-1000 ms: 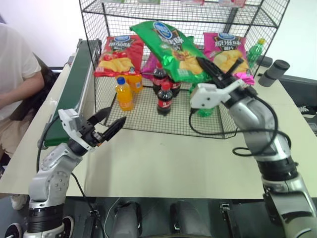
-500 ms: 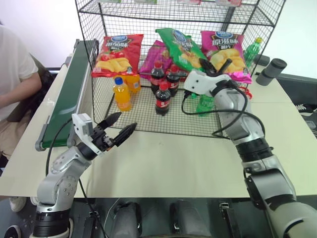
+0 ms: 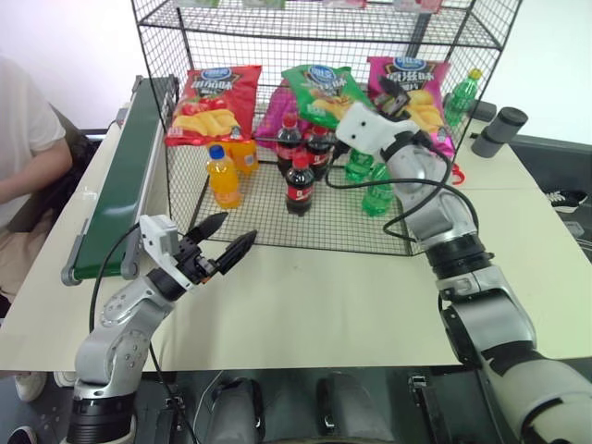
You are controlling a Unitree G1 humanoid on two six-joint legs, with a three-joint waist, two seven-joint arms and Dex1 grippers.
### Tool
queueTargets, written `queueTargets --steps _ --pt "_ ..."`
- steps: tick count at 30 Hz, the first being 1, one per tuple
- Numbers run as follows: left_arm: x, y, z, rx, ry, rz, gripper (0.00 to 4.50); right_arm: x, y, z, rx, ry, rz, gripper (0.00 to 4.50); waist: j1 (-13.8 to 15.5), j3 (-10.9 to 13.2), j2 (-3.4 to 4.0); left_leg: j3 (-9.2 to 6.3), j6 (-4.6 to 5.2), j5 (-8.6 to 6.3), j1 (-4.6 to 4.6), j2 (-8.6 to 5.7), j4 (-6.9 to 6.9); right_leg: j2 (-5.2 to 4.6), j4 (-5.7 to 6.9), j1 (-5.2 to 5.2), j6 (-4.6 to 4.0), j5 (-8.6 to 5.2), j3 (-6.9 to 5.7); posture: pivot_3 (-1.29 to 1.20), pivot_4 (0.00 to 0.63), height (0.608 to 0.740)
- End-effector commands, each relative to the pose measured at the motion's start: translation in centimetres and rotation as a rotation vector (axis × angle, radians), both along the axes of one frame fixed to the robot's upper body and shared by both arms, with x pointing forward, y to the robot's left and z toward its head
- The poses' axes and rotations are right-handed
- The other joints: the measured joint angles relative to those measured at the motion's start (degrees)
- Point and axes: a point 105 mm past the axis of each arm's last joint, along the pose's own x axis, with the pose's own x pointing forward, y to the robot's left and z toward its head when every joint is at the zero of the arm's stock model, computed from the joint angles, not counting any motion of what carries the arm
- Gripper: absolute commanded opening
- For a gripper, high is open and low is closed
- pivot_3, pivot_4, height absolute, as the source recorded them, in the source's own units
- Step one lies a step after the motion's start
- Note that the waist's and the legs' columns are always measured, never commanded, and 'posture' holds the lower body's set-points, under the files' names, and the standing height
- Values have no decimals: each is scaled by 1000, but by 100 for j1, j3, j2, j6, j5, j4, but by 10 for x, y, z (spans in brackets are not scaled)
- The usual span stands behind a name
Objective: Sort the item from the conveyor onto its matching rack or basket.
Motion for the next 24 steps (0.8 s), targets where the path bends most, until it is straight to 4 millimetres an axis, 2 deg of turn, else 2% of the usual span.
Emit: queueTargets --steps 1,6,13,17,21,24 --pt "-4 -3 9 2 -49 -1 4500 -14 28 8 11 -26 128 4270 -19 0 0 0 0 0 0 0 0 0 2 -1 0 0 0 0 150 740" --pt "-2 -2 6 10 -47 10 4500 -29 43 13 31 -27 223 4270 -9 0 0 -2 0 0 -7 1 -1 -2 1 -7 0 0 1 0 150 740" --pt "1 -2 6 21 -55 16 4500 -33 37 -5 -51 9 243 4270 63 0 0 -2 5 -3 -8 -2 0 -6 -2 -6 0 0 -1 0 150 740" --pt "2 0 6 21 -56 24 4500 -44 44 -4 -41 32 321 4270 49 0 0 -1 6 -3 -8 -2 0 -4 -2 -6 0 0 -1 0 150 740" --pt "2 -3 5 21 -56 25 4500 -51 42 3 -47 28 355 4270 54 1 1 -1 6 -3 -8 0 0 -1 -2 -8 0 0 -1 0 150 740" --pt "1 -5 5 28 -61 15 4500 -61 43 -1 -63 39 392 4270 57 1 1 -2 8 -4 -8 0 0 -2 -3 -7 0 0 -2 0 150 740"
